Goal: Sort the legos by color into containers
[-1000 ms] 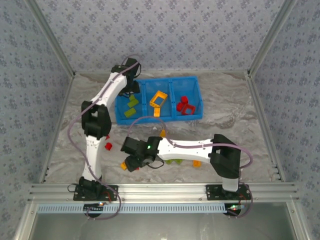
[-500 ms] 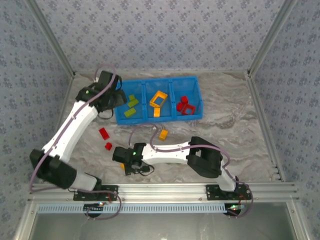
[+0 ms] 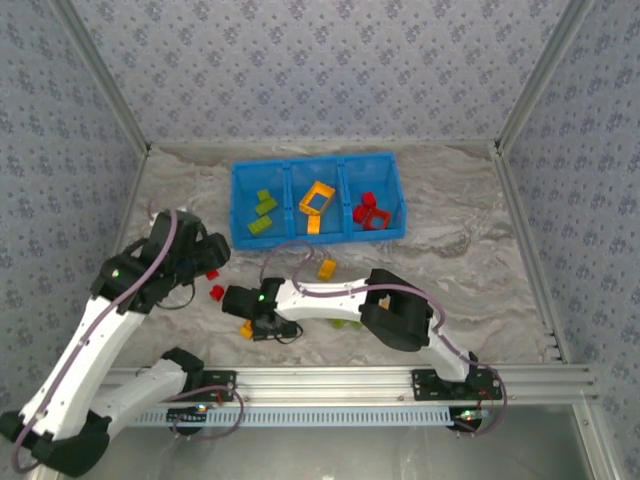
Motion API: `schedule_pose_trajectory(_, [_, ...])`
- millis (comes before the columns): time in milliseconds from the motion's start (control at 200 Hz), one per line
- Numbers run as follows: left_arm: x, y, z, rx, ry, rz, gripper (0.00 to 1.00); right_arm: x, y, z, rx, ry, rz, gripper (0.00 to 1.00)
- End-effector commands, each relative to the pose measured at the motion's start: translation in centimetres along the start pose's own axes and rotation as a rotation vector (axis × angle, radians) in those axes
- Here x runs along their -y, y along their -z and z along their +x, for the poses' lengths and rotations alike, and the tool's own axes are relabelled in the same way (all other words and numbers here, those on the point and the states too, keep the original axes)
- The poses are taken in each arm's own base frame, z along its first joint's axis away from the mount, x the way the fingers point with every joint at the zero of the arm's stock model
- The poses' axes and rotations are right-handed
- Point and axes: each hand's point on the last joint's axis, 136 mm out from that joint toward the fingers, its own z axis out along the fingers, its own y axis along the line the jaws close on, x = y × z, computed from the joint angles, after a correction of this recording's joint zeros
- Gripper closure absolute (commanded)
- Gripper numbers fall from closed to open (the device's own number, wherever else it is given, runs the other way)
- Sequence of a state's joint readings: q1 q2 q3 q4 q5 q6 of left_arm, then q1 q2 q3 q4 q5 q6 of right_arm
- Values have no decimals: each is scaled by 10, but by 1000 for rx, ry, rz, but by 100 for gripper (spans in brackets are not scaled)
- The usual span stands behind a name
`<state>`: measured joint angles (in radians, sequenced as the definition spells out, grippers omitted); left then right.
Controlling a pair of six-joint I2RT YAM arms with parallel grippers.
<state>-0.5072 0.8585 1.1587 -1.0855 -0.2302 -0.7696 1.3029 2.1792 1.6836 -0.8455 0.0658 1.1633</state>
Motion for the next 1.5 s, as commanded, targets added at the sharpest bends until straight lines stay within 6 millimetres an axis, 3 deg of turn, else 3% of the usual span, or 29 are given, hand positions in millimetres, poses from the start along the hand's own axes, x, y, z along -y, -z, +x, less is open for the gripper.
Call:
schedule_pose_trajectory(0, [-15,7,24,-76,-7,-18,36,12,-6,-5,10,-20,76,53])
schedule_pose_trajectory(115, [-18,10,32,-92,-5,-1,36,14,-4,-5,11,-13,78,67])
schedule_pose_trajectory(220, [-19,6,42,-125,-4,7,36,9,15,-5,21,20,48,75])
schedule_pose_trajectory(420, [-20,-22,78,-248,-18,-8,36,11,82,-16,48,41,-65,79])
schedule_pose_trajectory(525, [-18,-28,88,-256,5,15,36,34,123,-27,87,11,-85,79])
schedule_pose_trajectory(704, [-9,-37,105,-301,-5,39,37,107,173,-72,196,-69,-45,79])
schedule_pose_trajectory(944, [1,-50,111,-317,-17,35,37,192,173,-150,254,-191,1,79])
schedule_pose_trajectory(1154, [25,-64,122,-356,-45,70,38,257,141,-241,268,-255,143,78])
schedule_pose_trajectory(1324, [45,-72,131,-370,-67,122,39,283,114,-304,287,-301,122,77])
schedule_pose_trajectory(1499, [49,-80,145,-402,-90,127,40,308,85,-335,234,-286,191,77])
